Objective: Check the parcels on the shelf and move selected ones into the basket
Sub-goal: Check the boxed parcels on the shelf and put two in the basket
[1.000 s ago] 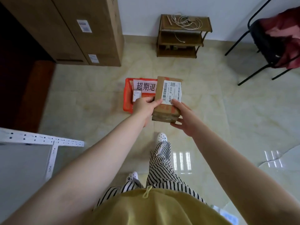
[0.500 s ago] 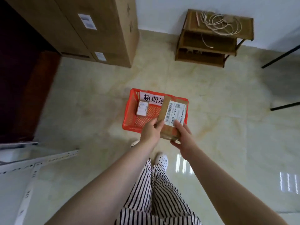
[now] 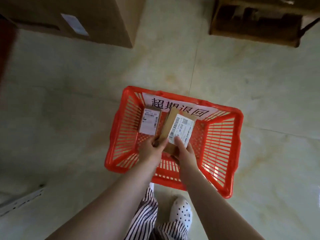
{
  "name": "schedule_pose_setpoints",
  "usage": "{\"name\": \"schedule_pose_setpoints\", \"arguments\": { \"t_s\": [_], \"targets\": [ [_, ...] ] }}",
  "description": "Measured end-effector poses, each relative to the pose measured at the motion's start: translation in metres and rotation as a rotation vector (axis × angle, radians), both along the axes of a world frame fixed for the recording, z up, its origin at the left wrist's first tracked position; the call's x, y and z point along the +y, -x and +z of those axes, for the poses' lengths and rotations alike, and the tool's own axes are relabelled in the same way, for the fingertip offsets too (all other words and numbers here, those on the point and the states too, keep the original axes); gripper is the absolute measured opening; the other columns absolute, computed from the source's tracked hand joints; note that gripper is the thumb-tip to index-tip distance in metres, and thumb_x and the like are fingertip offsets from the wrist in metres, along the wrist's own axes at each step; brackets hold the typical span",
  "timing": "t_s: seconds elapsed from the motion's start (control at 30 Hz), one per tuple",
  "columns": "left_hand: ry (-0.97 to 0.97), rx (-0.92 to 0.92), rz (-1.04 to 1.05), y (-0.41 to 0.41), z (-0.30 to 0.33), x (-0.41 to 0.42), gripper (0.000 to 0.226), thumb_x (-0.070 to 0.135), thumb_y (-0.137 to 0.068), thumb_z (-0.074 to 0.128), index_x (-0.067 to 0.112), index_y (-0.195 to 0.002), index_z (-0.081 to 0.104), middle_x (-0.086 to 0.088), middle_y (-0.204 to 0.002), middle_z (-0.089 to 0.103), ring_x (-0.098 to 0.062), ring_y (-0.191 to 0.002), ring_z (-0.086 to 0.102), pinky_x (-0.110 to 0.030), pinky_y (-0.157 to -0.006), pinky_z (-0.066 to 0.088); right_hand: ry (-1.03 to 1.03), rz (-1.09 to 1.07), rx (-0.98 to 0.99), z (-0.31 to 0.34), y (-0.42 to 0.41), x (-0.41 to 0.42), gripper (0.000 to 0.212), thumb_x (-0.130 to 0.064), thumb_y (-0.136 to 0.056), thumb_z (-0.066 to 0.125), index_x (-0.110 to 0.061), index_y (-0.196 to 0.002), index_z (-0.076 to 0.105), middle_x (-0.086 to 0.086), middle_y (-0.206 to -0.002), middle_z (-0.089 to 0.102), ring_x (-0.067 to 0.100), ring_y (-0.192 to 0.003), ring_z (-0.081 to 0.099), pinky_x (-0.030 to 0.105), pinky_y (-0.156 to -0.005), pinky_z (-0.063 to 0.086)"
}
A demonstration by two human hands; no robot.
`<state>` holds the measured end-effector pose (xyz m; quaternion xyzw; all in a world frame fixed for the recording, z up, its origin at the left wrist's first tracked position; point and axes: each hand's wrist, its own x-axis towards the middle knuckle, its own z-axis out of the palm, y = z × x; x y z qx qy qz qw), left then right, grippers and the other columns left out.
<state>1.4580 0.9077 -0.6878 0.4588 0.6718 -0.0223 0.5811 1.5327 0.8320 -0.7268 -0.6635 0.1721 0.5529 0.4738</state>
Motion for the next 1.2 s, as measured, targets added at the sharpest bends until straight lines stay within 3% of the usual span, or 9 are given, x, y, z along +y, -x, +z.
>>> {"name": "schedule_pose_setpoints", "arguments": {
  "t_s": [0.07, 0.17, 0.27, 0.33, 0.43, 0.5, 0.63, 0.83, 1.2],
  "targets": [
    [0.038, 0.008, 0.086, -0.003, -0.043, 0.000, 0.030, 0.032, -0.086, 0.070, 0.021, -0.113, 0.068, -0.003, -0.106, 0.073, -0.024, -0.095, 0.069, -0.042, -0.092, 0.054, 0.002, 0.032, -0.054, -0.042, 0.000, 0.005, 0.041, -0.032, -0.094, 0.064, -0.022, -0.132, 0.054, 0.004, -0.115, 0.071, 0.020, -0.098, 0.071, 0.036, -0.086, 0.059],
    [0.052, 0.018, 0.214, -0.007, -0.094, -0.003, 0.031, 0.026, -0.085, 0.071, 0.019, -0.115, 0.069, -0.002, -0.111, 0.073, -0.023, -0.103, 0.067, -0.039, -0.096, 0.051, 0.016, 0.106, -0.128, -0.085, 0.002, 0.016, 0.041, -0.029, -0.098, 0.057, -0.019, -0.137, 0.048, -0.002, -0.113, 0.067, 0.007, -0.090, 0.065, 0.015, -0.065, 0.054],
    [0.114, 0.047, 0.312, -0.013, -0.124, 0.000, 0.041, 0.031, -0.084, 0.072, 0.014, -0.121, 0.066, -0.004, -0.118, 0.069, -0.025, -0.109, 0.065, -0.030, -0.087, 0.048, 0.026, 0.142, -0.179, -0.117, 0.000, 0.020, 0.041, -0.029, -0.099, 0.055, -0.023, -0.138, 0.047, -0.002, -0.117, 0.065, 0.011, -0.098, 0.064, 0.027, -0.083, 0.056],
    [0.151, 0.072, 0.397, -0.017, -0.139, 0.003, 0.046, 0.033, -0.080, 0.075, 0.010, -0.119, 0.065, -0.006, -0.119, 0.068, -0.028, -0.108, 0.065, -0.031, -0.086, 0.050, 0.029, 0.163, -0.208, -0.134, -0.003, 0.024, 0.042, -0.030, -0.098, 0.056, -0.023, -0.138, 0.048, 0.001, -0.125, 0.065, 0.016, -0.107, 0.064, 0.033, -0.090, 0.054],
    [0.209, 0.064, 0.473, -0.021, -0.151, 0.007, 0.051, 0.036, -0.078, 0.076, 0.010, -0.120, 0.061, -0.009, -0.122, 0.066, -0.030, -0.113, 0.061, -0.043, -0.098, 0.048, 0.008, 0.203, -0.223, -0.146, -0.011, 0.032, 0.044, -0.029, -0.098, 0.056, -0.018, -0.140, 0.048, 0.004, -0.129, 0.064, 0.016, -0.110, 0.063, 0.021, -0.078, 0.051],
    [0.232, 0.056, 0.495, -0.022, -0.159, 0.009, 0.053, 0.037, -0.080, 0.074, 0.011, -0.123, 0.059, -0.008, -0.124, 0.064, -0.031, -0.117, 0.058, -0.043, -0.099, 0.046, 0.000, 0.224, -0.218, -0.152, -0.013, 0.035, 0.043, -0.027, -0.098, 0.056, -0.018, -0.139, 0.048, 0.002, -0.128, 0.064, 0.016, -0.109, 0.063, 0.018, -0.074, 0.051],
    [0.232, 0.057, 0.481, -0.019, -0.170, 0.011, 0.057, 0.039, -0.077, 0.075, 0.012, -0.125, 0.059, -0.007, -0.124, 0.065, -0.030, -0.116, 0.059, -0.043, -0.098, 0.047, 0.001, 0.247, -0.213, -0.162, -0.010, 0.033, 0.045, -0.027, -0.097, 0.057, -0.019, -0.140, 0.046, 0.004, -0.130, 0.063, 0.021, -0.118, 0.062, 0.037, -0.095, 0.054],
    [0.247, 0.060, 0.489, -0.016, -0.178, 0.006, 0.061, 0.042, -0.074, 0.077, 0.015, -0.125, 0.058, -0.006, -0.123, 0.065, -0.031, -0.115, 0.060, -0.050, -0.101, 0.047, -0.001, 0.251, -0.218, -0.164, -0.010, 0.031, 0.046, -0.029, -0.096, 0.059, -0.022, -0.140, 0.047, 0.002, -0.129, 0.064, 0.020, -0.117, 0.062, 0.041, -0.099, 0.053],
    [0.227, -0.007, 0.478, -0.017, -0.179, 0.004, 0.078, 0.053, -0.067, 0.079, 0.017, -0.132, 0.053, -0.005, -0.126, 0.064, -0.028, -0.120, 0.058, -0.047, -0.102, 0.047, 0.054, 0.266, -0.227, -0.161, -0.008, 0.032, 0.065, -0.037, -0.094, 0.061, -0.021, -0.151, 0.033, 0.004, -0.139, 0.058, 0.025, -0.126, 0.058, 0.043, -0.102, 0.049]
  ]
}}
